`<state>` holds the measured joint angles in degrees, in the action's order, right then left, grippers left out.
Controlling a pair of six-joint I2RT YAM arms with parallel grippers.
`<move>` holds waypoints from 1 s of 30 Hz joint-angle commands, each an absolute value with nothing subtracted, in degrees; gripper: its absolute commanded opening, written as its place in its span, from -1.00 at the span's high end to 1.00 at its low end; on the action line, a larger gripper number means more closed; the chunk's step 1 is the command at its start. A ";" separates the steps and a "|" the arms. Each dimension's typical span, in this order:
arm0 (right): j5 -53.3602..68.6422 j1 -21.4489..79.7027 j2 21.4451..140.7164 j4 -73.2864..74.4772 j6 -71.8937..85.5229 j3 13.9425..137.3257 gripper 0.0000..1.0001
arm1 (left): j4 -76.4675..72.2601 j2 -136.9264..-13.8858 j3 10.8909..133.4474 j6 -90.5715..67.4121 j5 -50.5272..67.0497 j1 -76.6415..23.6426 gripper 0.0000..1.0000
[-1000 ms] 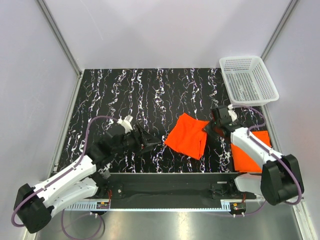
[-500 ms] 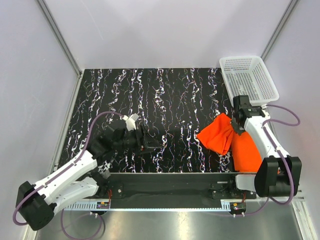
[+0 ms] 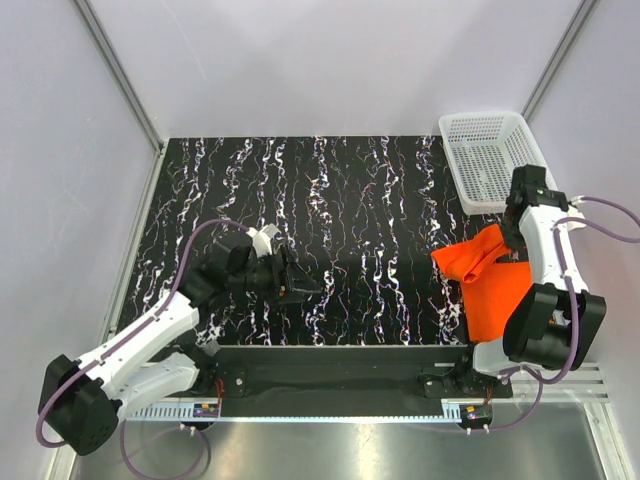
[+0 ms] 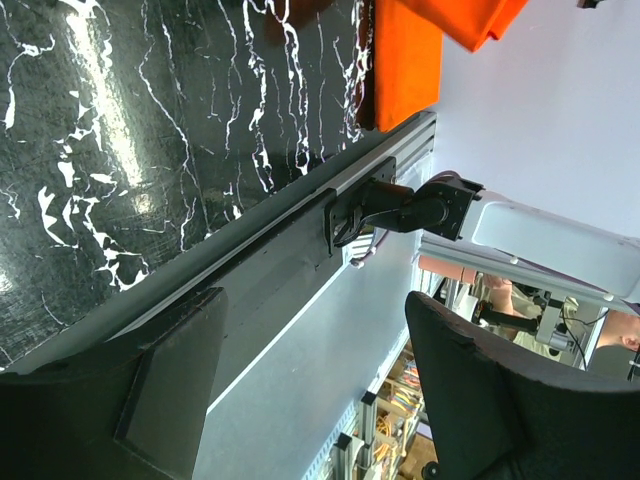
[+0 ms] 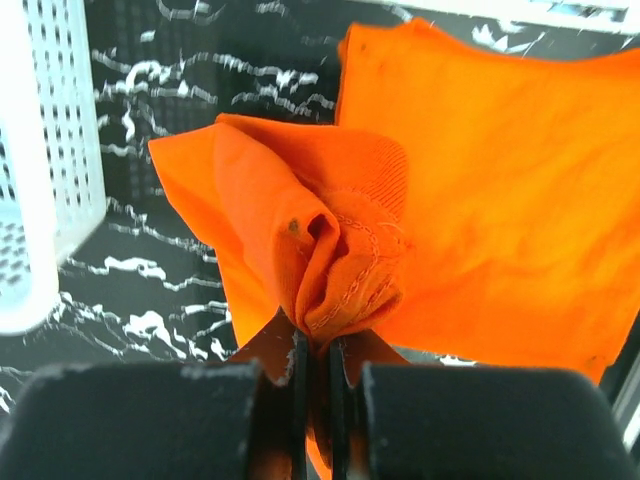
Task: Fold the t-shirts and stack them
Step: Neatly place the folded tshirt to the corner
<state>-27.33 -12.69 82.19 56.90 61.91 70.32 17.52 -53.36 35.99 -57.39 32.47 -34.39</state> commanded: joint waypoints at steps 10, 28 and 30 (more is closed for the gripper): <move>-24.53 -21.09 81.39 60.38 55.20 75.32 1.00 | 15.03 -56.42 38.76 -56.07 36.47 -33.05 -0.52; -23.38 -24.08 78.05 66.36 51.86 77.25 1.00 | 11.25 -57.31 37.18 -58.45 37.79 -32.96 -0.52; -23.47 -24.43 77.43 66.88 51.51 77.43 1.00 | 11.25 -56.96 36.92 -58.36 37.71 -32.87 -0.53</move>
<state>-22.85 -23.77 80.34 64.73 52.53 75.64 14.02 -57.49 36.29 -58.02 35.70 -33.21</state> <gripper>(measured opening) 0.063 0.765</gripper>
